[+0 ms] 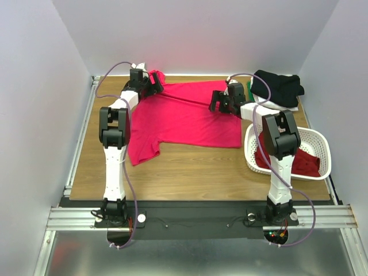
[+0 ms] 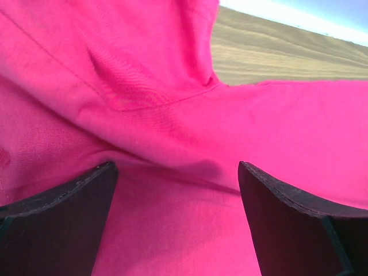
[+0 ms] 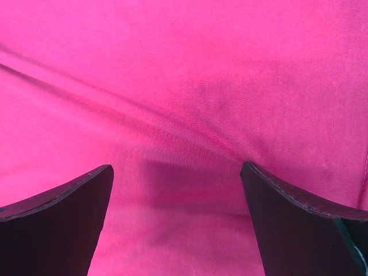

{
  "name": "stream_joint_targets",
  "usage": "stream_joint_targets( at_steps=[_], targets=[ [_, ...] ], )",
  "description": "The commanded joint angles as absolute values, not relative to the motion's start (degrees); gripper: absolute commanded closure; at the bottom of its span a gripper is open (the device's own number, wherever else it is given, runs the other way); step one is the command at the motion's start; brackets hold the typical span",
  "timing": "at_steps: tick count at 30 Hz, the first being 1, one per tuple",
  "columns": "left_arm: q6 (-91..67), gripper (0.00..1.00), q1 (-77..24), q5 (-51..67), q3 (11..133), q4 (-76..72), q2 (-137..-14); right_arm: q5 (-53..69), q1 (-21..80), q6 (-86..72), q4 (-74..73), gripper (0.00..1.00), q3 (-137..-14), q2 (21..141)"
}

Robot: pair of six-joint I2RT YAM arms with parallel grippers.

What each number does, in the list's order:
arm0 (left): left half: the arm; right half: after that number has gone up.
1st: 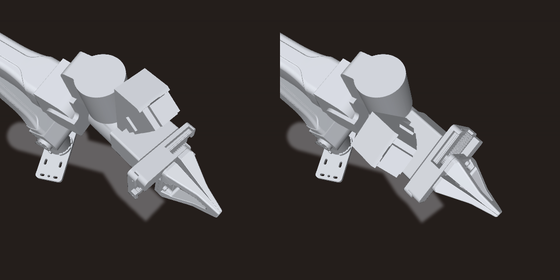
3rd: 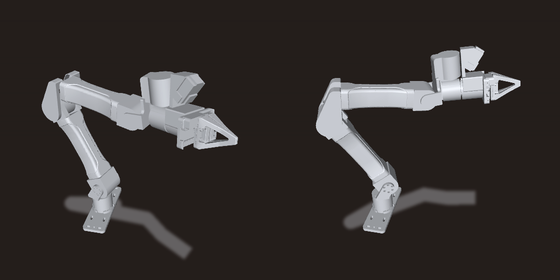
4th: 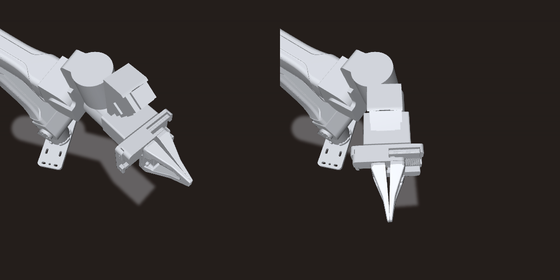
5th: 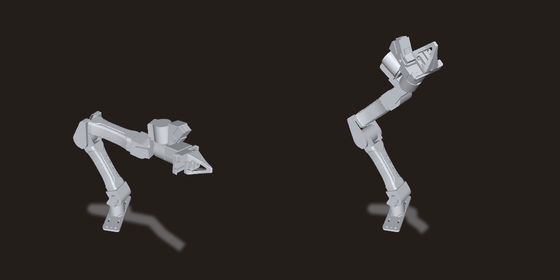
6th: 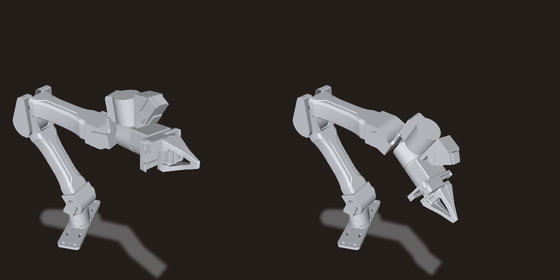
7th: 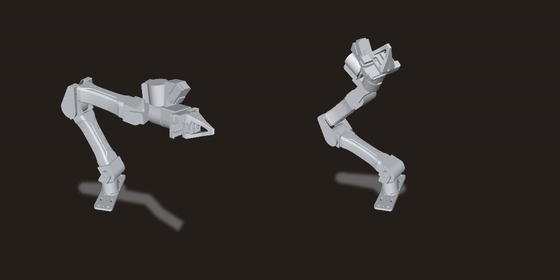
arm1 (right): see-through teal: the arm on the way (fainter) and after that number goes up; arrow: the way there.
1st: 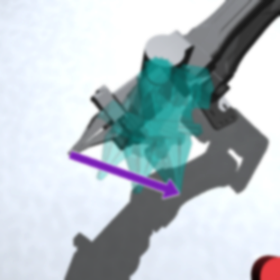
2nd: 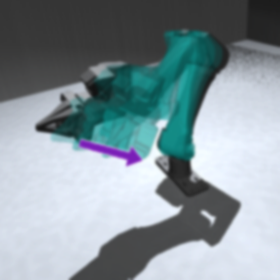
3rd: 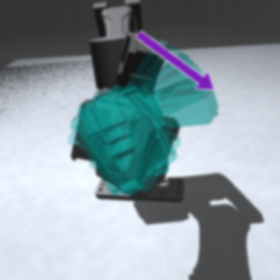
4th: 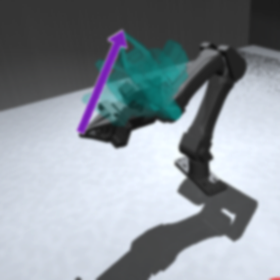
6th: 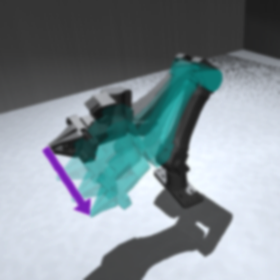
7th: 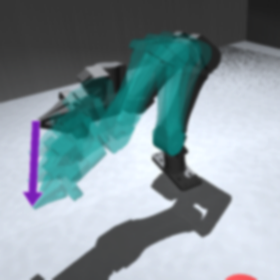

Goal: Fold and stack the t-shirts
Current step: Flatten the tshirt out

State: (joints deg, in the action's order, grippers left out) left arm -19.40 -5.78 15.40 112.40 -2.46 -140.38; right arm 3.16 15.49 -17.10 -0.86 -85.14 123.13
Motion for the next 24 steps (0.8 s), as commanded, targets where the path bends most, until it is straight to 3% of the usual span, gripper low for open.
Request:
stream_joint_targets(
  at_steps=[1,5,8,15,18,24],
  targets=[
    [-19.95,0.01,-7.21,17.58,116.45,-0.09,-142.47,0.35,13.8,-18.11,-6.86,0.0,-82.18,123.22],
    [-18.81,0.01,-7.91,15.04,114.97,-1.22,-138.62,0.88,13.8,-16.26,-6.59,0.0,-83.14,121.56],
    [-17.58,0.01,-8.61,8.9,105.76,-5.51,-128.88,2.28,13.89,-14.94,-5.28,0.0,-83.58,118.57],
    [-20.65,0.01,-15.01,-23.17,60.38,-26.7,-89.95,4.13,13.8,-13.62,-2.46,0.0,-83.76,111.63],
    [-22.94,0.01,-19.93,-37.99,52.05,-27.86,-79.24,5.09,13.8,-13.45,-0.71,0.0,-83.15,109.78],
    [-30.15,0.01,-21.62,-36.31,35.78,-29.44,-66.47,11.07,13.8,-14.5,3.51,0.0,-81.3,108.37]
  ],
)
